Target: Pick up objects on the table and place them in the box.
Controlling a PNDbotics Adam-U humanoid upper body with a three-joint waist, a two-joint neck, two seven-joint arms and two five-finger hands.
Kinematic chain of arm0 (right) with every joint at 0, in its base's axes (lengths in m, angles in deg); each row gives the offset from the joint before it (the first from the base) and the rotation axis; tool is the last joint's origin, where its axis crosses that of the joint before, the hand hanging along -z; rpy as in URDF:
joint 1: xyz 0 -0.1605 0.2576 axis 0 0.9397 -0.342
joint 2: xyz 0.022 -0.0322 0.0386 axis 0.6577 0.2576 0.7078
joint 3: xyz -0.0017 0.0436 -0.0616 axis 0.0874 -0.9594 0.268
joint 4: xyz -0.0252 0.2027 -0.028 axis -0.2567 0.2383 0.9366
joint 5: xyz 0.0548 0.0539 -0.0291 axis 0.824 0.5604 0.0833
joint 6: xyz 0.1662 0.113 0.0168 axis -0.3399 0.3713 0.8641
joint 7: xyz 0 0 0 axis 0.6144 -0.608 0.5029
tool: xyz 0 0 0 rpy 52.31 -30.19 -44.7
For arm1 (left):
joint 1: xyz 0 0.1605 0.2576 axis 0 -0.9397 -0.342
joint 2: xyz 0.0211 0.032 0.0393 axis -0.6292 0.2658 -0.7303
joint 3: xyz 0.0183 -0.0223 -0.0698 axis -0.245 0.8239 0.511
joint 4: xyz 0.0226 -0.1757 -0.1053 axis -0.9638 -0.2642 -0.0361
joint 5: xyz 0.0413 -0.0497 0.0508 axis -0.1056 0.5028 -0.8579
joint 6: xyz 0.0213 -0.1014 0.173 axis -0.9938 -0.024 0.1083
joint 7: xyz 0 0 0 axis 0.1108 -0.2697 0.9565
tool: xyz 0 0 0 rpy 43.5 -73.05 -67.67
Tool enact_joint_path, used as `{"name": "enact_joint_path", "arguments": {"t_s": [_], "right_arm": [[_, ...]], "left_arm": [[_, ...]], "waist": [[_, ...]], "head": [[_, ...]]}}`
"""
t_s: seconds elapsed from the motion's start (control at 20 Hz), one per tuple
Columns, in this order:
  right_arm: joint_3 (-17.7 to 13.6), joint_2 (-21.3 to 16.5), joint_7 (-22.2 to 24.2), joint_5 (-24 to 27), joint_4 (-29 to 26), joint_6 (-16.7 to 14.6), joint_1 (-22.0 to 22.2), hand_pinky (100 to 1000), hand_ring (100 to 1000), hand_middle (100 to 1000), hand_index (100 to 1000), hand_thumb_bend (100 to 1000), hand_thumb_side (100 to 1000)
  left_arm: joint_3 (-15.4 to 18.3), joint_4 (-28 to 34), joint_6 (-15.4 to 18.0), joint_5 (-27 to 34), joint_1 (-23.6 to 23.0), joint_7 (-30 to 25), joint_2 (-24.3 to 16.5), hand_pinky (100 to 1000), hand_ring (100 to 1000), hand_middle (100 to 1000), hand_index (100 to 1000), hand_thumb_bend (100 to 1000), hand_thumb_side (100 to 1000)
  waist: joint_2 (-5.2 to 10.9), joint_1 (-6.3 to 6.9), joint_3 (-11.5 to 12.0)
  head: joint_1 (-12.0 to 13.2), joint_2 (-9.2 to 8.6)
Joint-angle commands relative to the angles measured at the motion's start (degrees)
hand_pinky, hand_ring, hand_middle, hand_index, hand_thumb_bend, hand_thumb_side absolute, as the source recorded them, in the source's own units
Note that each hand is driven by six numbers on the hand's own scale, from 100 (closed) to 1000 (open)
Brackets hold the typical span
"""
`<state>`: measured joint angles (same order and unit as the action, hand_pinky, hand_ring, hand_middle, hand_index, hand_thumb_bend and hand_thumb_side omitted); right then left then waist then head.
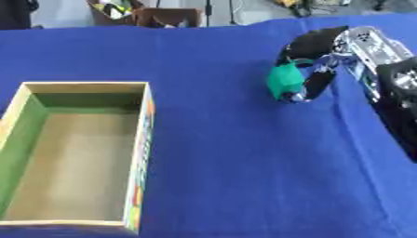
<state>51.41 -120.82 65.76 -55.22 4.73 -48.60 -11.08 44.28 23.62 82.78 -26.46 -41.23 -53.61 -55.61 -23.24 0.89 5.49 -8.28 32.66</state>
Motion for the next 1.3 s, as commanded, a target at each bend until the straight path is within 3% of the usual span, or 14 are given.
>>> {"name": "enact_joint_path", "arguments": {"t_s": [0.05, 0.2, 0.45, 0.75, 0.85, 0.9, 1.3], "right_arm": [[-0.4, -0.7, 1.6, -0.8, -0.6, -4.2, -1.0, 672, 731, 445, 349, 100, 502], [-0.9, -0.6, -3.1, -0.5, -0.9, -2.6, -1.1, 610, 672, 373, 182, 100, 268], [-1.1, -0.6, -7.4, 2.4, -0.6, 0.0, -0.8, 589, 640, 322, 125, 100, 289], [-1.4, -0.5, -5.2, 8.1, -2.4, 2.1, -1.8, 549, 580, 198, 100, 100, 285], [-1.6, -0.5, -4.7, 9.7, -3.7, 3.4, -2.2, 542, 570, 185, 100, 100, 324], [-1.6, -0.4, -4.5, 10.5, -4.3, 4.0, -2.4, 541, 568, 182, 100, 100, 278], [-1.7, -0.5, -3.0, 16.9, -8.1, 9.0, -3.2, 519, 534, 134, 100, 100, 260]], "left_arm": [[-0.4, 1.1, 0.0, -0.3, 0.4, -0.3, -0.5, 100, 364, 429, 502, 100, 887], [-0.4, 1.1, 0.0, -0.3, 0.5, -0.4, -0.5, 100, 364, 429, 502, 100, 888], [-0.4, 1.1, -0.1, -0.3, 0.6, -0.5, -0.5, 100, 365, 430, 502, 100, 889], [-0.4, 1.1, -0.4, -0.3, 0.6, -0.8, -0.7, 100, 366, 431, 502, 100, 889], [-0.4, 1.1, -0.4, -0.2, 0.6, -0.8, -0.7, 100, 366, 431, 503, 100, 891], [-0.4, 1.1, -0.4, -0.2, 0.6, -0.8, -0.8, 100, 366, 431, 503, 100, 889], [-0.4, 1.1, -0.8, 0.0, 0.7, -0.9, -1.1, 100, 367, 432, 503, 100, 890]], "waist": [[1.05, -0.09, 0.0], [1.09, -0.11, -0.1], [1.19, -0.12, -0.4], [1.60, -0.16, -0.7], [1.83, -0.22, -0.8], [1.94, -0.24, -0.8], [2.94, -0.66, -1.1]], "head": [[-0.2, -0.04], [-0.2, -0.11], [-0.1, -0.14], [0.0, 0.00], [0.1, 0.01], [0.1, 0.00], [0.5, 0.06]]}}
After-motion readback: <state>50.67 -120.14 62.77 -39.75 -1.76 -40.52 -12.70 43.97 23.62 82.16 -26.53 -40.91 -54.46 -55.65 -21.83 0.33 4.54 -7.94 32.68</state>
